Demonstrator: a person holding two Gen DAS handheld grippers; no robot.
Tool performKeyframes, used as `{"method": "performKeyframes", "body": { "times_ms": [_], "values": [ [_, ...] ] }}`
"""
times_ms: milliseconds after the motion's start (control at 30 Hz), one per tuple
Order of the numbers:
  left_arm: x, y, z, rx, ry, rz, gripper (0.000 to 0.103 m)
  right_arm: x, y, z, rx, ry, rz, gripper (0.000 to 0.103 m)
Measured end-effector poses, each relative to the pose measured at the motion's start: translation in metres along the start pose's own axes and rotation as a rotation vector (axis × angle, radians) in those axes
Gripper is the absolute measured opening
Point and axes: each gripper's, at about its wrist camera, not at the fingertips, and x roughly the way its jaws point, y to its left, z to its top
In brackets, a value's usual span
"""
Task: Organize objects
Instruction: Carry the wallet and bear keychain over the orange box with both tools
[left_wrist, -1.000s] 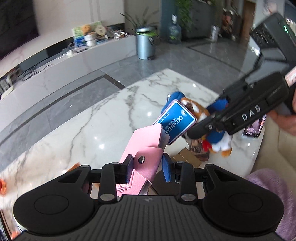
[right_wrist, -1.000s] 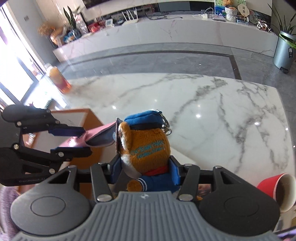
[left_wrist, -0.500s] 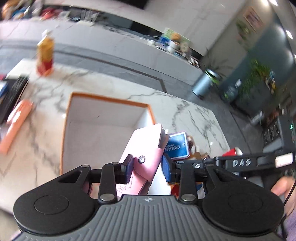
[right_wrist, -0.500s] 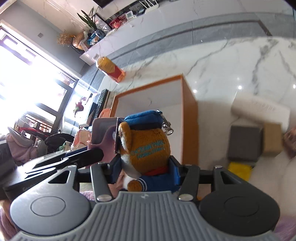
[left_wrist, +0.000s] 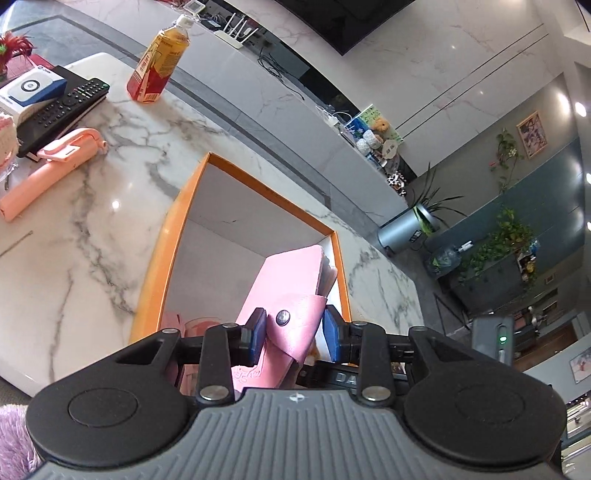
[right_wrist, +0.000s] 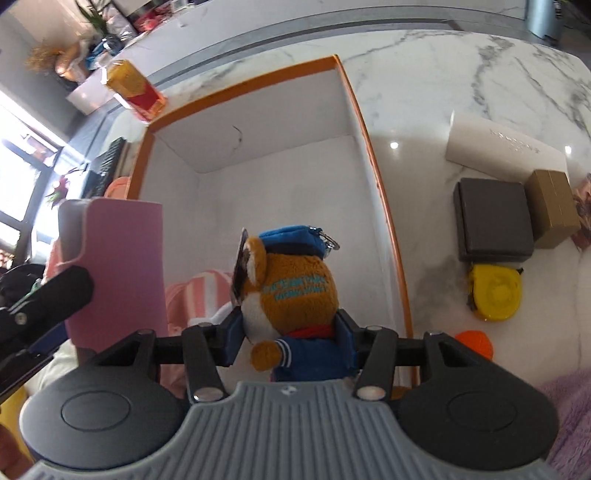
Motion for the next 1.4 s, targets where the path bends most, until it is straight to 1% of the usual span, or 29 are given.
{"method": "performKeyframes", "body": {
  "times_ms": [67, 133, 233, 267, 333, 567, 700, 833, 900, 933, 967, 1000, 1033, 1133, 1267, 1400],
  "values": [
    [-0.002, 0.001, -0.002, 0.006, -0.004, -0.005, 0.038, 0.002, 0.007, 0.000, -0.010, -0.040, -0.036, 0.053],
    [-0.004, 0.003, -0.002, 0.010, -0.008, -0.005, 0.038, 0.006, 0.013, 0.001, -0.016, -0.043, -0.066, 0.053],
    [-0.007, 0.008, -0.002, 0.002, -0.010, -0.019, 0.038, 0.018, 0.016, 0.001, 0.003, 0.041, -0.062, 0.054],
    [-0.008, 0.009, -0.002, 0.000, -0.011, -0.023, 0.038, 0.020, 0.016, 0.000, 0.013, 0.055, -0.073, 0.054],
    [-0.009, 0.011, -0.001, -0.004, -0.013, -0.032, 0.038, 0.023, 0.015, -0.002, 0.015, 0.065, -0.099, 0.054],
    [-0.009, 0.015, -0.001, -0.007, -0.005, -0.044, 0.038, 0.029, 0.011, 0.000, 0.045, 0.097, -0.084, 0.055],
    [-0.010, 0.016, -0.003, -0.009, 0.001, -0.050, 0.038, 0.022, 0.014, -0.003, -0.002, 0.123, -0.077, 0.057],
    [-0.011, 0.016, -0.002, -0.012, 0.007, -0.055, 0.038, 0.017, 0.021, -0.007, -0.109, 0.134, -0.091, 0.060],
    [-0.011, 0.015, -0.002, -0.009, 0.006, -0.055, 0.038, 0.016, 0.021, -0.009, -0.146, 0.129, -0.089, 0.058],
    [-0.012, 0.015, -0.002, -0.009, 0.007, -0.056, 0.038, 0.017, 0.021, -0.010, -0.154, 0.132, -0.096, 0.054],
    [-0.012, 0.015, -0.002, -0.009, 0.007, -0.058, 0.038, 0.019, 0.020, -0.010, -0.159, 0.138, -0.101, 0.041],
    [-0.012, 0.015, -0.003, -0.008, 0.008, -0.059, 0.038, 0.022, 0.018, -0.010, -0.167, 0.148, -0.112, 0.032],
    [-0.013, 0.014, -0.004, -0.006, 0.009, -0.061, 0.038, 0.024, 0.016, -0.011, -0.171, 0.158, -0.117, 0.019],
    [-0.012, 0.011, -0.004, 0.001, 0.017, -0.069, 0.038, 0.032, 0.012, -0.015, -0.183, 0.186, -0.104, 0.018],
    [-0.008, 0.004, -0.006, 0.010, 0.036, -0.080, 0.038, 0.029, 0.006, -0.014, -0.185, 0.187, -0.076, 0.018],
    [-0.002, -0.004, -0.009, 0.018, 0.061, -0.104, 0.038, 0.020, 0.011, -0.015, -0.252, 0.169, -0.071, 0.024]
  ]
}}
